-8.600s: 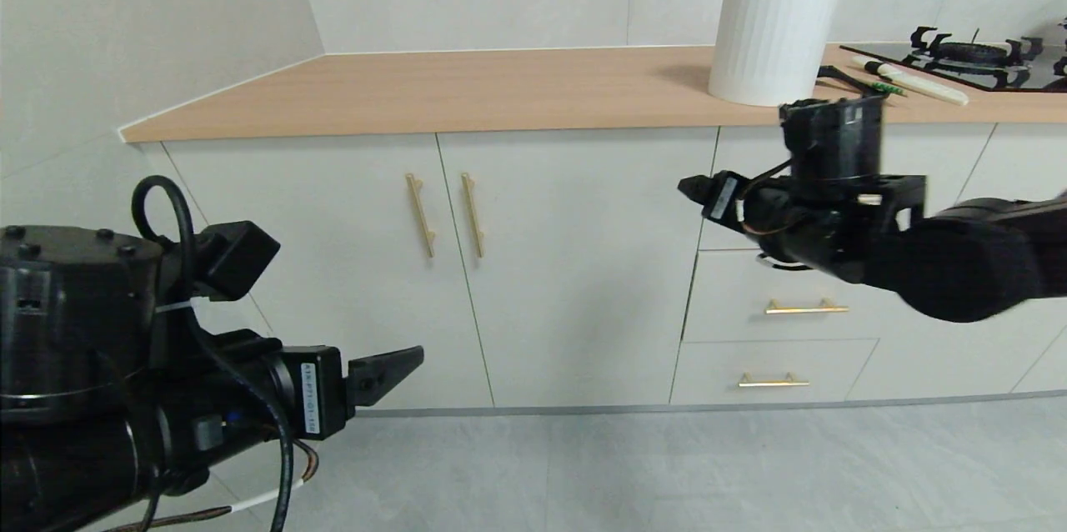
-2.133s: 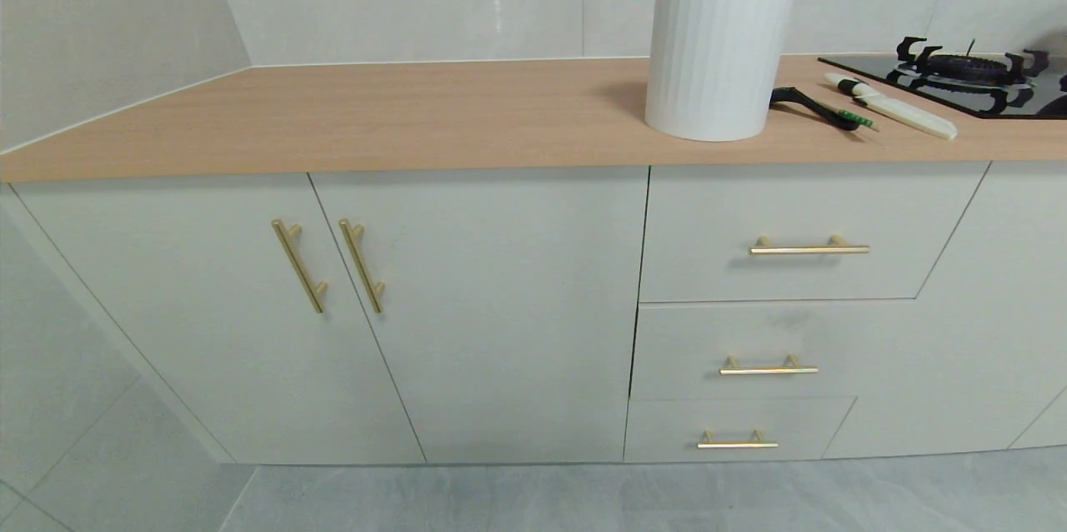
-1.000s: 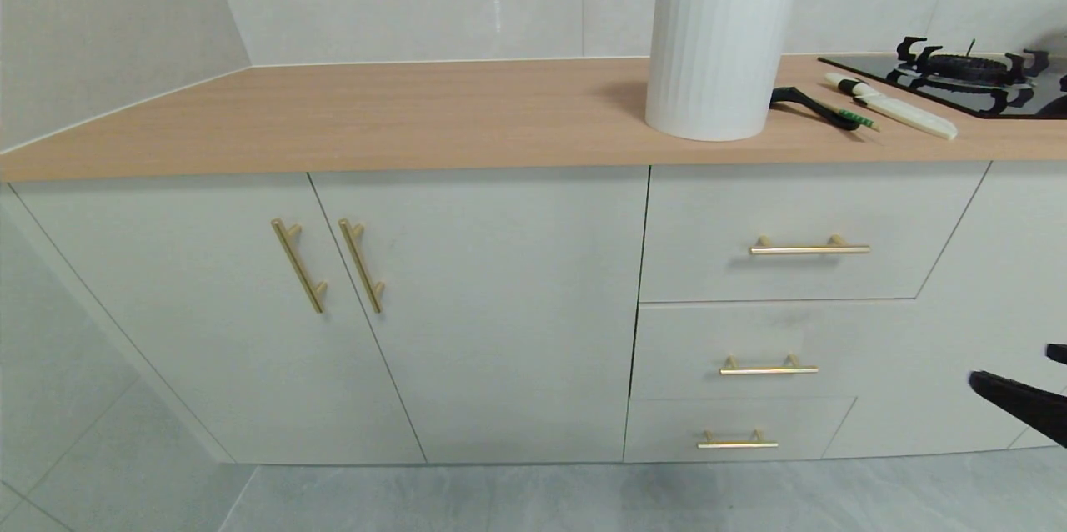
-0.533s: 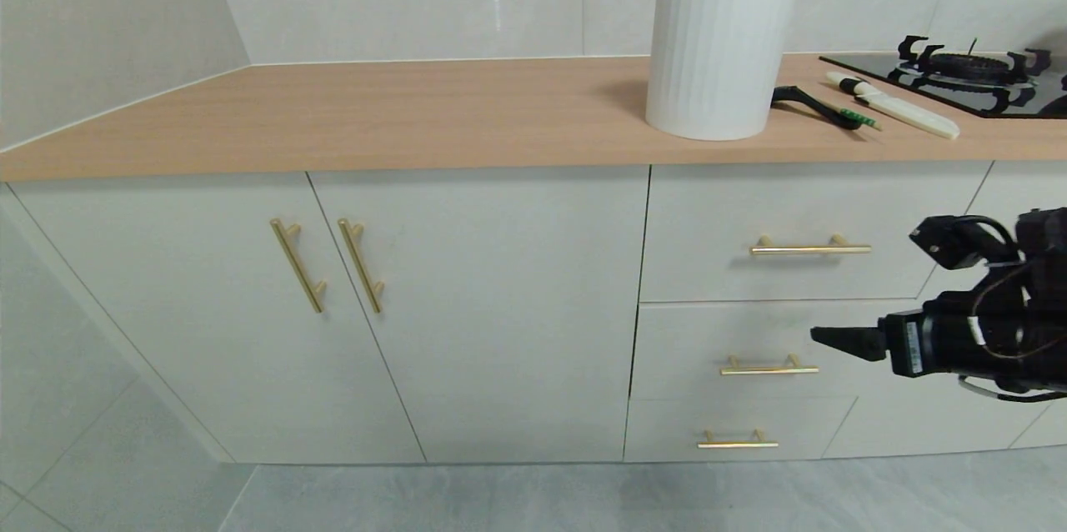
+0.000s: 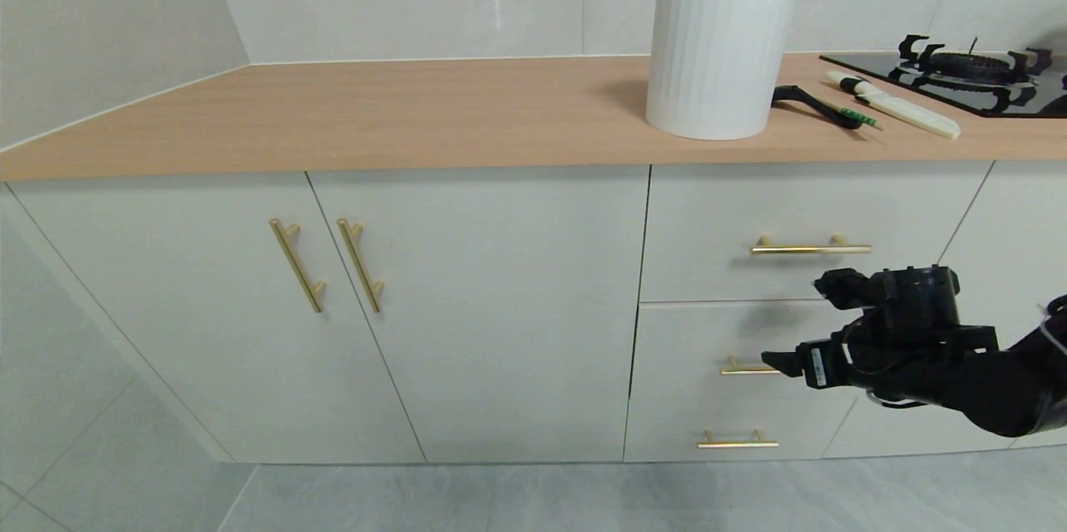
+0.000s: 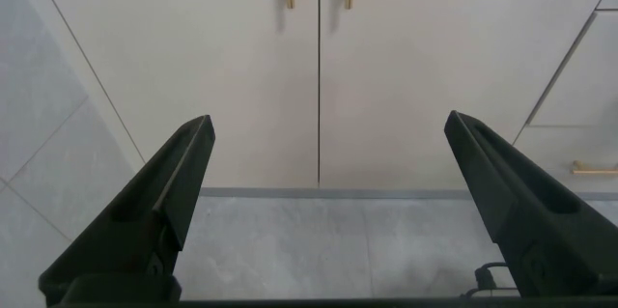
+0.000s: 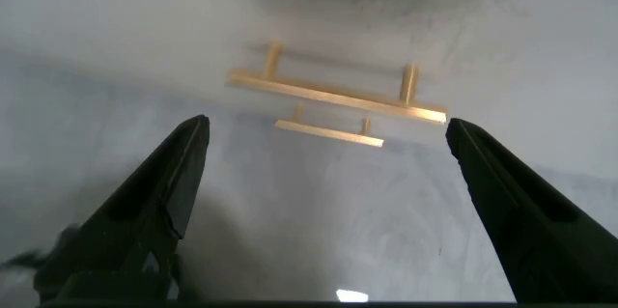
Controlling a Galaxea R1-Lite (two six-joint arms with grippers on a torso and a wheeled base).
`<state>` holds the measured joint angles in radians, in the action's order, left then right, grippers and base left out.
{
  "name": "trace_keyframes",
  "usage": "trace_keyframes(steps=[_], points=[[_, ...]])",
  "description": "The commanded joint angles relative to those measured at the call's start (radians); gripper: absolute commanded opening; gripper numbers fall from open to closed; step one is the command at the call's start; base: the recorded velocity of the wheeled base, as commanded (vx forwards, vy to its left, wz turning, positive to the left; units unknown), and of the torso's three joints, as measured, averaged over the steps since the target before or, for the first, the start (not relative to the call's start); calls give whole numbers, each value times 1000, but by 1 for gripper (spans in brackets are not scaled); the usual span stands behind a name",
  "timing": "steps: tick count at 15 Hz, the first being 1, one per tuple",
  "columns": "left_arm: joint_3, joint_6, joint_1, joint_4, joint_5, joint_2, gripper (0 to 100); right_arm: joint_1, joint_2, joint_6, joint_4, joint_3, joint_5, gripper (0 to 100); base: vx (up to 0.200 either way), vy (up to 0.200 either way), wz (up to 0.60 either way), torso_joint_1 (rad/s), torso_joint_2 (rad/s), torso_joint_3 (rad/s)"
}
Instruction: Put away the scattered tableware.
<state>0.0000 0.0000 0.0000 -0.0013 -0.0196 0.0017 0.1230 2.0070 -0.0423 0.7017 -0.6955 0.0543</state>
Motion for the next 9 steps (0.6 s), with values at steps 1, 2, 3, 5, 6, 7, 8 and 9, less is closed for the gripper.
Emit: trace_keyframes(steps=[1, 2, 3, 5, 6, 7, 8, 9], points=[[0, 0, 0, 0, 0, 1, 100, 14, 141, -1, 101, 13, -40, 100, 0, 0, 0, 0, 0, 0], [0, 0, 0, 0, 0, 1, 100, 18, 160, -1, 133, 13, -67, 100, 0, 0, 0, 0, 0, 0], [0, 0, 0, 0, 0, 1, 100, 23, 194, -1, 186, 10, -113, 100, 0, 0, 0, 0, 0, 0], [0, 0, 0, 0, 0, 1, 100, 35, 245, -1, 275, 8, -163, 100, 0, 0, 0, 0, 0, 0], [0, 0, 0, 0, 0, 1, 100, 35, 262, -2, 308, 5, -175, 100, 0, 0, 0, 0, 0, 0], [0, 0, 0, 0, 0, 1, 100, 35, 272, -1, 332, 1, -189, 100, 0, 0, 0, 0, 0, 0], [0, 0, 0, 0, 0, 1, 100, 35, 276, -1, 340, -2, -198, 100, 0, 0, 0, 0, 0, 0], [0, 0, 0, 0, 0, 1, 100, 35, 277, 1, 340, -9, -202, 100, 0, 0, 0, 0, 0, 0]])
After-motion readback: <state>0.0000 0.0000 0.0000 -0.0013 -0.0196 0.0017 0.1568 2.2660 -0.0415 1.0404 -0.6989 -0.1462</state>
